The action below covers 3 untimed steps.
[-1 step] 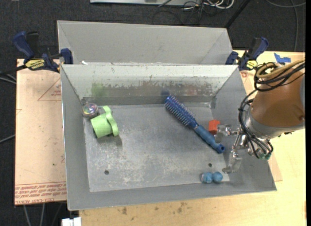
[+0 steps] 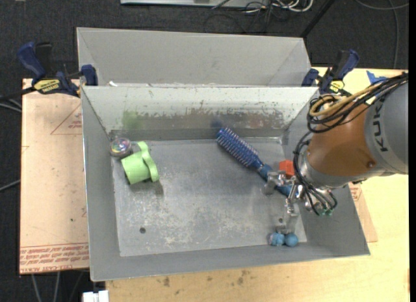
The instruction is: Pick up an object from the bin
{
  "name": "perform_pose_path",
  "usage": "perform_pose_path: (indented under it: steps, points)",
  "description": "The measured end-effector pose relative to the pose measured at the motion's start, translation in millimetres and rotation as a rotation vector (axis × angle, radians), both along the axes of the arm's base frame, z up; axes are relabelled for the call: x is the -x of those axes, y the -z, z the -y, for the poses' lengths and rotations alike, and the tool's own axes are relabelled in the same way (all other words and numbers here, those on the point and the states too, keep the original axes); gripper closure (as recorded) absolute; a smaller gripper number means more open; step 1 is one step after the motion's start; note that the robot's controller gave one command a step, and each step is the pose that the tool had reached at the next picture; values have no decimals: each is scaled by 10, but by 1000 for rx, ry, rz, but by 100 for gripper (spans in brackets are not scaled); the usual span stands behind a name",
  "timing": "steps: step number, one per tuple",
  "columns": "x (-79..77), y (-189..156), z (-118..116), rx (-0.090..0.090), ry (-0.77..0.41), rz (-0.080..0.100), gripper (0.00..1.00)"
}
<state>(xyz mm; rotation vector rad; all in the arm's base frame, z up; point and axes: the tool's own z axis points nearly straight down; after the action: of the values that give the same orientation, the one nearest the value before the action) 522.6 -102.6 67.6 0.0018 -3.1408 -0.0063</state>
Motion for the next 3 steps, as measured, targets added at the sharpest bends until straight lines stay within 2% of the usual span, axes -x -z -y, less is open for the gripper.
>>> perform_pose_path:
  steps: [1, 2, 3]
  points:
    - [-448, -469, -7, 4, 15, 11, 0]
    - [-1054, -1, 123, 2, 54, 4, 0]
    - [-1044, -25, 122, 3, 53, 4, 100]
